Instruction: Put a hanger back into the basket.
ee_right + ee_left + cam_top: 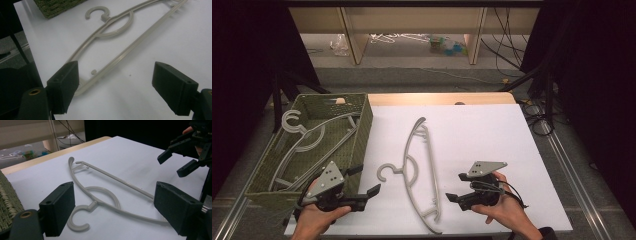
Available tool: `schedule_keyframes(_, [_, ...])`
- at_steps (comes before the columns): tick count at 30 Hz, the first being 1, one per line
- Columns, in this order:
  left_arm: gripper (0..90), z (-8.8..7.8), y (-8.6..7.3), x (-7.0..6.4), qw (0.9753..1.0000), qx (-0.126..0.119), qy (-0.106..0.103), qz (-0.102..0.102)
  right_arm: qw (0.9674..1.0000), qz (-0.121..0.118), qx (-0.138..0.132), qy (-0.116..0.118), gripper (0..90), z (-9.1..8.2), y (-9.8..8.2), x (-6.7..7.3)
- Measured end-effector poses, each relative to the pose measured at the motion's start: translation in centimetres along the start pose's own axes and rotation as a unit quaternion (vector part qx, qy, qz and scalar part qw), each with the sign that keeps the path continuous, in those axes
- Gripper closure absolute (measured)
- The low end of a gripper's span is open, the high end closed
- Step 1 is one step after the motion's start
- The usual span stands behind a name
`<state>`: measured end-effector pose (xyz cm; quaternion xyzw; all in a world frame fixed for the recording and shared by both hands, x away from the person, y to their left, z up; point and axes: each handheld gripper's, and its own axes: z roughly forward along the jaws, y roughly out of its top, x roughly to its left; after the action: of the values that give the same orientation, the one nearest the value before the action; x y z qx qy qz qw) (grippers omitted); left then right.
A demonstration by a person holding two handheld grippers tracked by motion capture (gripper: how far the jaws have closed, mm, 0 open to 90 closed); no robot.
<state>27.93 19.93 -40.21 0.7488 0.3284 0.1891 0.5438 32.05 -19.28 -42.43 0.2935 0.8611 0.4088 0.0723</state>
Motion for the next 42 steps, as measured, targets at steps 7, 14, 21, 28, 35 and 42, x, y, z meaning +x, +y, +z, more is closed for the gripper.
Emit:
schedule_keyframes(7, [16.6, 0.5, -1.5, -0.4, 0.9999, 0.011, -0.010, 0.004, 1.0000, 0.003, 0.005, 0.002, 22.0, 0.2, -0.1, 0.0])
schedule_keyframes(14, [16.9, 0.8, -2.0, -0.7, 0.9995, 0.020, -0.016, 0.019, 1.0000, -0.003, 0.007, 0.003, 22.0, 0.8, 0.1, 0.5])
schedule_keyframes(21, [16.8, 0.7, -2.4, -0.6, 0.9996, 0.021, -0.013, 0.016, 0.9998, -0.011, 0.015, 0.004, 21.7, 2.2, 0.6, 1.4])
schedule_keyframes(28, [16.8, 0.7, -2.4, -0.4, 0.9997, 0.020, -0.012, 0.010, 0.9991, -0.031, 0.027, 0.013, 21.5, 4.4, 1.5, 2.8])
schedule_keyframes(35, [17.1, 0.8, -2.5, -0.5, 0.9997, 0.018, -0.015, 0.011, 0.9974, -0.052, 0.047, 0.016, 21.5, 7.1, 2.8, 3.8])
schedule_keyframes(42, [17.0, 0.8, -2.5, -0.6, 0.9995, 0.024, -0.012, 0.014, 0.9939, -0.066, 0.086, 0.023, 21.5, 10.2, 3.7, 4.8])
